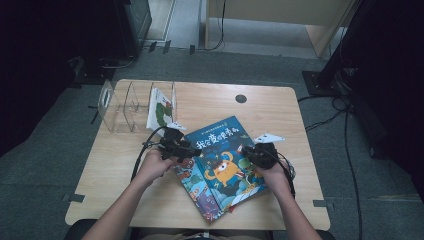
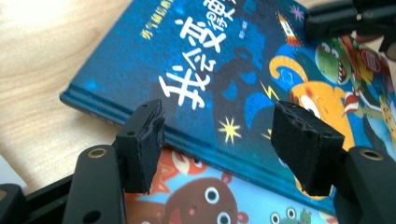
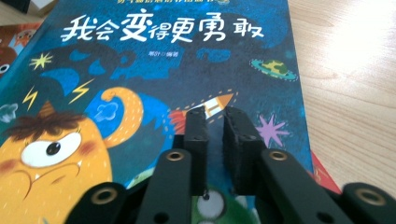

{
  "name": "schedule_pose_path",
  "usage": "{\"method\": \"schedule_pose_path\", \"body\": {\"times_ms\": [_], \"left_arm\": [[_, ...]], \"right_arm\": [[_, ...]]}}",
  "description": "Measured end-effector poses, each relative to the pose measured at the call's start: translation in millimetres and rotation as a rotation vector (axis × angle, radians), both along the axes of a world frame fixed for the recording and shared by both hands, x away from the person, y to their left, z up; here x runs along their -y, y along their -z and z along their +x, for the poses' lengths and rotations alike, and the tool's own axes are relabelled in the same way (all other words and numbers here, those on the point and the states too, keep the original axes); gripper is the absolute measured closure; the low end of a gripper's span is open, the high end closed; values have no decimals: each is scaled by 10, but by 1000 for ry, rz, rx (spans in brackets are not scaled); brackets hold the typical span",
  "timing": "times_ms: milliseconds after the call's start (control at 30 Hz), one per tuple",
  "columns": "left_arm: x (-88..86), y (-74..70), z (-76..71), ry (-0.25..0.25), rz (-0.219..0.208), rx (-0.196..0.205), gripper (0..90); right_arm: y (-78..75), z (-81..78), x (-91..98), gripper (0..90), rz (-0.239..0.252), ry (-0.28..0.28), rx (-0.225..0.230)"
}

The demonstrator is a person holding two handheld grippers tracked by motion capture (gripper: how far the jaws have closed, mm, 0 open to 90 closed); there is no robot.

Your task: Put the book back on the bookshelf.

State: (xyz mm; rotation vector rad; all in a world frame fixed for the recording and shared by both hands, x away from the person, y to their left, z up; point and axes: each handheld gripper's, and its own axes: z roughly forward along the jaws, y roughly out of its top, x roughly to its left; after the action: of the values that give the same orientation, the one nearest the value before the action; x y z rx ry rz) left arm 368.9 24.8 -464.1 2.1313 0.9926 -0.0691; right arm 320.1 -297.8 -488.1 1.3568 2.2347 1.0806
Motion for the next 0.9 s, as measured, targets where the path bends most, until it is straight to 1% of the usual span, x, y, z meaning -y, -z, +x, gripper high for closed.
{"method": "schedule_pose_path", "body": {"times_ms": [100, 167, 267, 333, 367, 433, 467, 567, 600, 700, 733, 800, 900], "left_arm": [[-5, -12, 59, -12, -12, 3, 370], [-5, -17, 102, -11, -15, -6, 370], [4, -16, 143, -10, -15, -8, 369], [14, -13, 191, -20, -20, -13, 369], [23, -11, 218, -21, -12, -12, 369], [31, -10, 235, -23, -10, -14, 369], [44, -16, 267, -28, -7, -10, 368], [60, -20, 295, -38, 0, -1, 368], [74, -24, 333, -35, 16, -3, 368], [97, -27, 359, -40, 22, 0, 368], [122, -32, 385, -39, 31, 2, 368], [143, -27, 411, -42, 29, 5, 368], [166, -12, 448, -43, 50, 3, 367]], "right_arm": [[0, -47, -8, 870, -9, 1, 4], [3, -76, -11, 893, -12, 4, 4], [9, -120, -21, 900, -11, 6, 6], [11, -128, -22, 900, -13, 5, 11], [17, -152, -36, 900, -10, 2, 16], [18, -159, -40, 900, -11, 0, 18], [20, -173, -44, 900, -17, -3, 21], [23, -176, -43, 900, -16, -4, 25], [25, -181, -44, 900, -15, -4, 27], [28, -189, -47, 900, -11, -1, 27], [29, -190, -47, 899, -10, -1, 27], [30, -191, -48, 892, -10, -4, 29], [31, -192, -47, 885, -11, -7, 32]]}}
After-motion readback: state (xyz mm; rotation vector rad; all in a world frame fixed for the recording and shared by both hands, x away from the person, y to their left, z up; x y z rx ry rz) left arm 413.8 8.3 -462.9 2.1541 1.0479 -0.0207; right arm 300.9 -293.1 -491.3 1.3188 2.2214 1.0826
